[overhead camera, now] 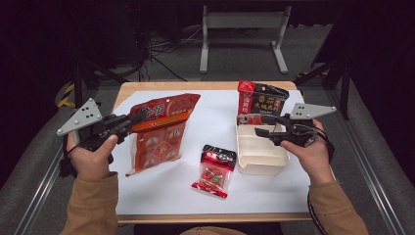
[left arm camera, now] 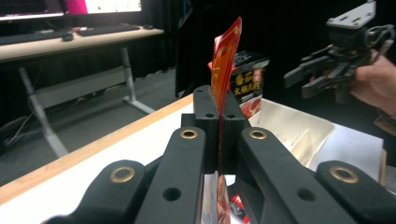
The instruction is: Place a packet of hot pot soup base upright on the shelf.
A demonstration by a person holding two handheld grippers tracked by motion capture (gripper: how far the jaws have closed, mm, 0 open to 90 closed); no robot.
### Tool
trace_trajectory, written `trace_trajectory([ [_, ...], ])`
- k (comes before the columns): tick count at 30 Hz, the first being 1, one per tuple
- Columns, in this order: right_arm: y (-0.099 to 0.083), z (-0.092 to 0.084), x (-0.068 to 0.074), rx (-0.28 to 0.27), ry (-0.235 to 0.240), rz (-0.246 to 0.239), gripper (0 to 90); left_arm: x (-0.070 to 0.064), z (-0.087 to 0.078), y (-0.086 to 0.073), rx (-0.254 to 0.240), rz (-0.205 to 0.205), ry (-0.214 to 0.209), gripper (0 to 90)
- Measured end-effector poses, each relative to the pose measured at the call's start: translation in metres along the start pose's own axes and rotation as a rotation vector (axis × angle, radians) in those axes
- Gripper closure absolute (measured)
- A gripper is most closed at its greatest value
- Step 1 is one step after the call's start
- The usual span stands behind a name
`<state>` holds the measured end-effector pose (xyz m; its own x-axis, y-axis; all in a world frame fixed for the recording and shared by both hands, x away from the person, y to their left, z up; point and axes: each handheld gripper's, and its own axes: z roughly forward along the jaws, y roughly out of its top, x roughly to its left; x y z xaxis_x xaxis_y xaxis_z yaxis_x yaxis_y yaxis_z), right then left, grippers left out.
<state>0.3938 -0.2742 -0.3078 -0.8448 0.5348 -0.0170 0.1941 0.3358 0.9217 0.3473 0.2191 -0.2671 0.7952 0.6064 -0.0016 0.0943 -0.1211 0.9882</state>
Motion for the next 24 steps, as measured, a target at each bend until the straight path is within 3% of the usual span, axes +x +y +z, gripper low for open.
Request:
trace_trajectory([
  [4, 0.009, 0.009, 0.006, -0.015, 0.031, 0.002, 45.6, -0.005, 0.005, 0.002, -0.004, 0.035, -0.023, 90.0],
  [17, 0.033, 0.035, 0.02, -0.045, 0.09, -0.028, 40.1, -0.012, 0.014, 0.002, -0.016, 0.044, -0.052, 90.0],
  [24, 0.04, 0.051, 0.029, -0.046, 0.124, -0.04, 37.1, -0.025, 0.017, 0.008, -0.029, 0.089, -0.09, 90.0],
])
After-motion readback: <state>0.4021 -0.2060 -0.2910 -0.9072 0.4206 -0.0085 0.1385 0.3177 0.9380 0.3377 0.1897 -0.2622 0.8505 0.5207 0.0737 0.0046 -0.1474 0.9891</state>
